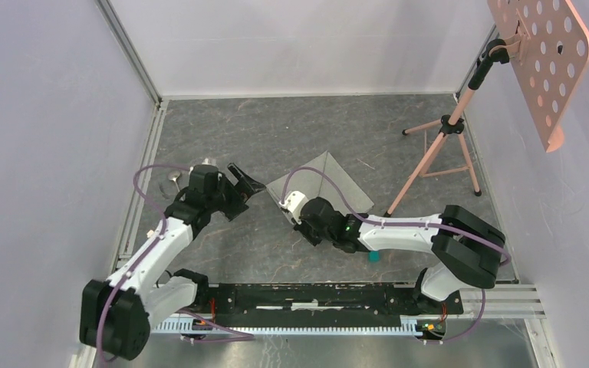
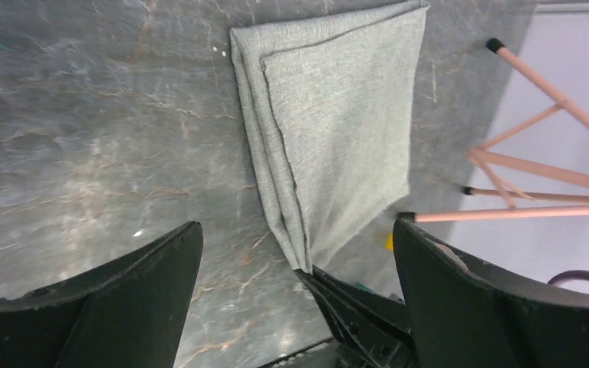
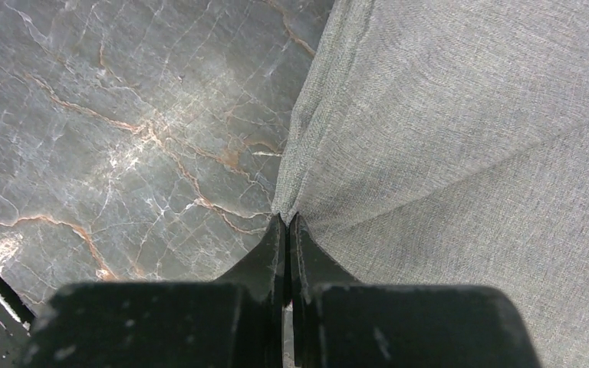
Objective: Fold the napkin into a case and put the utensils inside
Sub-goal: Pick up the upper triangle-folded napkin from the center of the board.
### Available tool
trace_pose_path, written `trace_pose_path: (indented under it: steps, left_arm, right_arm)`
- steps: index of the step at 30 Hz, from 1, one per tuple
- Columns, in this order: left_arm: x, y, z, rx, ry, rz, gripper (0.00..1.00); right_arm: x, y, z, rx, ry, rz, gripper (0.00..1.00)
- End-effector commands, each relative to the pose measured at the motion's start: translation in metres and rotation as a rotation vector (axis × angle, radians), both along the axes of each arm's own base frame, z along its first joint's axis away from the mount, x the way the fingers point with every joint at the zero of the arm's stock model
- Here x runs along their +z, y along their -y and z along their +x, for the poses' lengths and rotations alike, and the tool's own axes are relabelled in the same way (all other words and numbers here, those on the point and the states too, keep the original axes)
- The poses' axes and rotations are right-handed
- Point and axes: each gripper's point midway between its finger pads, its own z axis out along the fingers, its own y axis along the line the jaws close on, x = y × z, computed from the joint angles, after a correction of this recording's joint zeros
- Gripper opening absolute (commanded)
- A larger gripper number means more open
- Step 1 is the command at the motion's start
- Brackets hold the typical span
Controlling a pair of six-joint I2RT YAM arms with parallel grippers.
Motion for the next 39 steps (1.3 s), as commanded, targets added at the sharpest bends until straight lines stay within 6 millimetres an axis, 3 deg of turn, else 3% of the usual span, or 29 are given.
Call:
trace_pose_path:
  steps: [1, 6, 12, 15, 19, 28, 39]
  left_arm:
    - [0.007, 0.035, 0.013, -0.084, 0.009, -0.354, 1.00]
    - [-0.031, 0.046, 0.022, -0.092, -0.050, -0.355, 0.98]
    - [-0.071, 0.066, 0.036, -0.093, -0.082, -0.383, 0.76]
    - [-0.093, 0.063, 0.042, -0.036, -0.093, -0.298, 0.62]
    - [-0.113, 0.052, 0.047, 0.044, -0.097, -0.193, 0.64]
    - [-0.125, 0.053, 0.060, 0.078, -0.107, -0.186, 0.60]
    - [-0.131, 0.049, 0.076, 0.058, -0.096, -0.092, 0.43]
  right_arm:
    - [0.021, -0.009, 0.003, -0.002, 0.003, 0.124, 0.01]
    - [0.019, -0.005, 0.003, -0.009, -0.014, 0.136, 0.01]
    - [0.023, -0.005, 0.005, -0.011, -0.020, 0.163, 0.01]
    - [0.026, -0.005, 0.005, -0.014, -0.020, 0.171, 0.01]
    - [0.031, -0.004, 0.008, -0.018, -0.012, 0.183, 0.01]
    - [0.031, 0.000, 0.008, -0.014, -0.008, 0.201, 0.00]
    - [0.019, 0.004, 0.002, 0.004, -0.028, 0.180, 0.00]
